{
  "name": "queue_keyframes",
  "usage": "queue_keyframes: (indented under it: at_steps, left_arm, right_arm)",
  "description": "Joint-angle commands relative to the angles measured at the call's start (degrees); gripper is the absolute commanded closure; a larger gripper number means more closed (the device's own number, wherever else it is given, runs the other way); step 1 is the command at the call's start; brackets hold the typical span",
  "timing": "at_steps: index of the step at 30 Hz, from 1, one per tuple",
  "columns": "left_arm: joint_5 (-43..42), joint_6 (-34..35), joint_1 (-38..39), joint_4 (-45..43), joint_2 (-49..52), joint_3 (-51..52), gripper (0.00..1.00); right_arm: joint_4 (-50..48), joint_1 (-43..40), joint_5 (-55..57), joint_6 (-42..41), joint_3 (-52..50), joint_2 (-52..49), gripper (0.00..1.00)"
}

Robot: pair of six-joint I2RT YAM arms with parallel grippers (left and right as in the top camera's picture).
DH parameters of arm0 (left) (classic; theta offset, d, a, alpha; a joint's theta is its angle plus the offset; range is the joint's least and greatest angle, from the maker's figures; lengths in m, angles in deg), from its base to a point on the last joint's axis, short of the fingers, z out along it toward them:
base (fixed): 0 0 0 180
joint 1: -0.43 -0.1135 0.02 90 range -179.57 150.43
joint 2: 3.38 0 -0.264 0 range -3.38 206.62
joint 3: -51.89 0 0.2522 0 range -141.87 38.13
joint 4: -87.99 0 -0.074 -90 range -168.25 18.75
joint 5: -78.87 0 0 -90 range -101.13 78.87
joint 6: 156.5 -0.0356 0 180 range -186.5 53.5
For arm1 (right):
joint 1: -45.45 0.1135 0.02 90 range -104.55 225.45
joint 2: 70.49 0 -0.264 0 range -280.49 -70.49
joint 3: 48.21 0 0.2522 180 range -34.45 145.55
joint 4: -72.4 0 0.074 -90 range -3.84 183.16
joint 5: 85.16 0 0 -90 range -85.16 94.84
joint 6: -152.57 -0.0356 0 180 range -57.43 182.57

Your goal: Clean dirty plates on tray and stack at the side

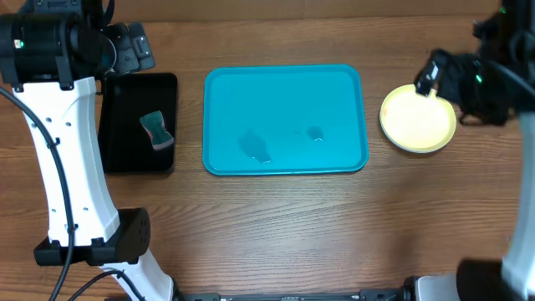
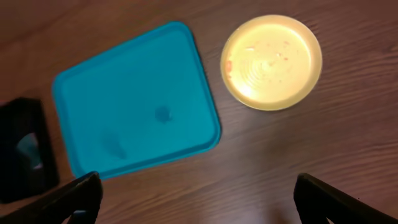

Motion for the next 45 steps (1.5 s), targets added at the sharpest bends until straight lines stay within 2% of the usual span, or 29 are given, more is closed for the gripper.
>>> queue_keyframes:
  at_steps: [1,15,17,21,27,34,45]
  left_arm:
    - [-0.7,0.8,0.0,0.2,1.5,0.0,0.0]
    - [-0.7,0.8,0.0,0.2,1.7,0.0,0.0]
    - [-0.7,0.8,0.0,0.2,1.7,0.0,0.0]
    - [-0.7,0.8,0.0,0.2,1.7,0.0,0.0]
    - [-0.7,0.8,0.0,0.2,1.7,0.0,0.0]
    - [-0.7,0.8,0.0,0.2,1.7,0.0,0.0]
    - [-0.7,0.8,0.0,0.2,1.7,0.0,0.0]
  right_arm:
    - [-0.6,0.1,-5.3,0.9,1.4,3.4,0.0]
    - [-0.6,0.1,-3.1,1.6,1.0,4.5,0.0]
    - [-3.8,0.3,-1.6,2.0,-0.3,4.5,0.0]
    - [-16.4,2.3,-1.5,10.5,-6.1,8.0,0.0]
    - [-36.1,5.1,-1.5,15.3,-25.5,20.0,0.0]
    - [-60.3,5.1,-1.0,20.6,-55.1,37.6,0.0]
    - [-89.0,4.5,-0.7,20.9,-97.2,62.2,0.0]
